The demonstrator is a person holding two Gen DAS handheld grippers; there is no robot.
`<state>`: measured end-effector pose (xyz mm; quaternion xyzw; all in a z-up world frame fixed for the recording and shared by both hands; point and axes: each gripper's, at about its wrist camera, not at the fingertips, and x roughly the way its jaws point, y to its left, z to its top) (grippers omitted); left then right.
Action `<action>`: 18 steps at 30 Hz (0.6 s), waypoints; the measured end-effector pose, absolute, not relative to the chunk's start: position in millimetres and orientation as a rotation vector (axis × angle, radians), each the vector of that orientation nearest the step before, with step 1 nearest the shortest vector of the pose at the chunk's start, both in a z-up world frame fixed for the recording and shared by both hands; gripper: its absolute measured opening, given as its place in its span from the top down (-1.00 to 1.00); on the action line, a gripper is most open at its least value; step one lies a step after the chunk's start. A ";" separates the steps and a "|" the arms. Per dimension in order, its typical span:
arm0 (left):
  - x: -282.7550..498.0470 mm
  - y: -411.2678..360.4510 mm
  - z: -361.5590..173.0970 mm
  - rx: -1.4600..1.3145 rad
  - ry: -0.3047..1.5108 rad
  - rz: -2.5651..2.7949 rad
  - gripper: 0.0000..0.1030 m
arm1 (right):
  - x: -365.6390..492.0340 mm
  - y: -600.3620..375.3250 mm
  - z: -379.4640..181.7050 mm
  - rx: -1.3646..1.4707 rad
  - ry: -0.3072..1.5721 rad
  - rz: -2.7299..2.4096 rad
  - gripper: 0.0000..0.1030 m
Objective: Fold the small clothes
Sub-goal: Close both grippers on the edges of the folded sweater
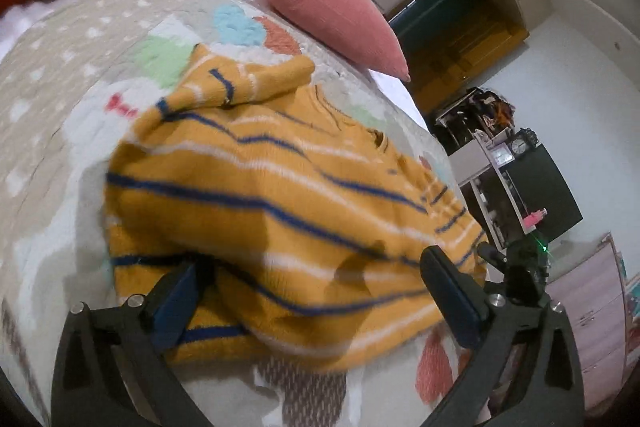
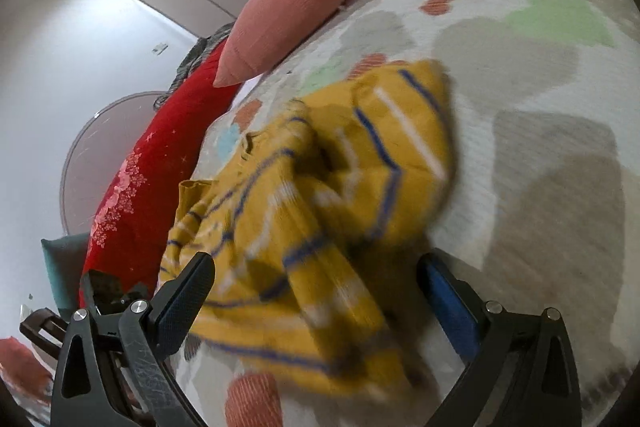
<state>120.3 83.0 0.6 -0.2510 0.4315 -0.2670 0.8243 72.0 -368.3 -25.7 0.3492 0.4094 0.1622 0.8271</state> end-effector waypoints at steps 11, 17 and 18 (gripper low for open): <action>150.0 55.5 10.5 -0.452 1.025 -0.370 0.38 | 97.3 -350.2 -25.9 0.784 0.915 0.339 0.18; 91.1 60.2 46.5 -0.447 1.025 -0.366 0.54 | 56.2 -356.5 0.6 0.862 0.879 0.444 0.26; 79.5 58.9 50.9 -0.438 1.026 -0.367 0.54 | 46.2 -357.3 5.4 0.860 0.872 0.453 0.26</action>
